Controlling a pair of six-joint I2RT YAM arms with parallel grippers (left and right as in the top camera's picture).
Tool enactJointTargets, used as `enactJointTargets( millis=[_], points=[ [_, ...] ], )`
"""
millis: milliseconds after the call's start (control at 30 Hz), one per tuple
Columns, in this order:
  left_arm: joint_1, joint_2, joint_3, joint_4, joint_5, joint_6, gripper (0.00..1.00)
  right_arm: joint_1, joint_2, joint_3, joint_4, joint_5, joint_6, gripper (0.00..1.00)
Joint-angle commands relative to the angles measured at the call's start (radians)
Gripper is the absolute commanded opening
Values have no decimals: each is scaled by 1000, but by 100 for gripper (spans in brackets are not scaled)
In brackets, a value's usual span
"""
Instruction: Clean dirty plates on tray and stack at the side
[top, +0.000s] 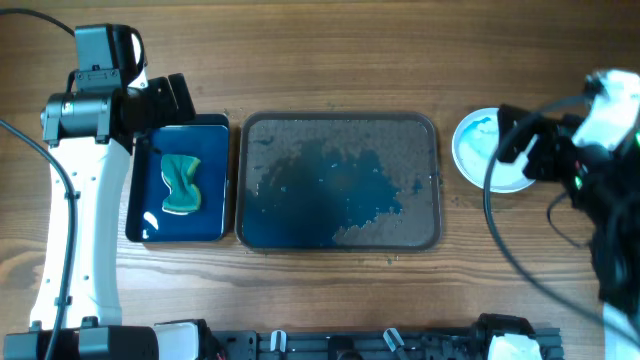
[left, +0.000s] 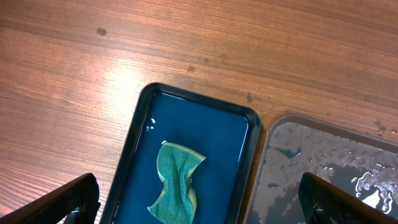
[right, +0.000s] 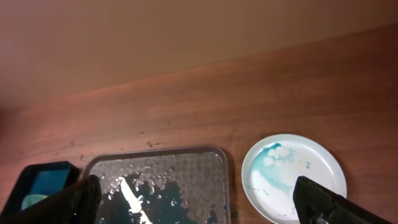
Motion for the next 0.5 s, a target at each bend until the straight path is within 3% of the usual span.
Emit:
enactJointTargets(
  millis=[0, 200, 300, 367, 467],
  points=[
    [0, 3, 1, 3, 16, -6, 100, 2, -47, 13, -6, -16, 22, 100],
    [0, 3, 1, 3, 16, -6, 100, 2, -29, 13, -33, -5, -1, 100],
    [0, 3, 1, 3, 16, -6, 100, 3, -24, -36, 56, -9, -75, 100],
    [0, 3, 1, 3, 16, -6, 100, 18, -92, -147, 167, -9, -149, 100],
    [0, 3, 1, 3, 16, -6, 100, 67, -332, -486, 404, -9, -284, 100]
  ],
)
